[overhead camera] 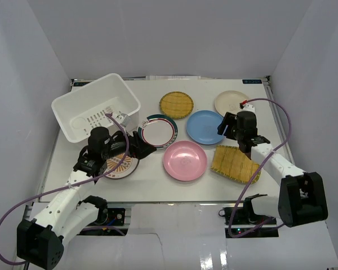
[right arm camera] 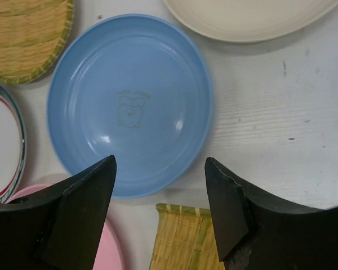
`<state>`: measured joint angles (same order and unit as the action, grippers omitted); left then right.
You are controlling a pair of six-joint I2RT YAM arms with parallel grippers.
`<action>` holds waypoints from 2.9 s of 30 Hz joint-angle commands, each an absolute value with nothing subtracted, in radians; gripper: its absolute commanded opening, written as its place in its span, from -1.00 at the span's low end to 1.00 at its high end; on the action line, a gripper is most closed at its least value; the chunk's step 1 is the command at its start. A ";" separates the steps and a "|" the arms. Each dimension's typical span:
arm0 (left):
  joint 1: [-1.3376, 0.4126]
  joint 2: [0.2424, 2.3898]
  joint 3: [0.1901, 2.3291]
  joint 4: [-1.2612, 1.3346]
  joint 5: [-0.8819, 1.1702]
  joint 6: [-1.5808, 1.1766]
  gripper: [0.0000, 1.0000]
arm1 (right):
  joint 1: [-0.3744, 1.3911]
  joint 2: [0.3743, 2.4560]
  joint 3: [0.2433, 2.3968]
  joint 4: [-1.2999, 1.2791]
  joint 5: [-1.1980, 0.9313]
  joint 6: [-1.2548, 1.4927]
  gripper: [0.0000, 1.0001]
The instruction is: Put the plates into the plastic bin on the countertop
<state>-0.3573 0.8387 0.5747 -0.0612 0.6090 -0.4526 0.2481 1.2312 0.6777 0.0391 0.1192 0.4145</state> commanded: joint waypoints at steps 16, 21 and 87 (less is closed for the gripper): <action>-0.405 0.917 0.649 -0.152 0.580 -0.535 0.70 | 0.164 1.609 0.804 0.129 0.160 0.471 0.04; -0.580 1.009 0.681 -0.235 0.352 -0.546 0.60 | 0.163 1.567 0.778 0.184 0.147 0.497 -0.85; 0.084 1.266 1.042 -0.285 -0.278 -0.601 0.10 | 0.759 1.707 1.703 0.023 0.198 0.373 -0.84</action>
<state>0.0875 1.3396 1.0599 -0.3393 -0.3000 -0.6044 0.7284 1.6211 1.5612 -0.0517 0.1295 0.3901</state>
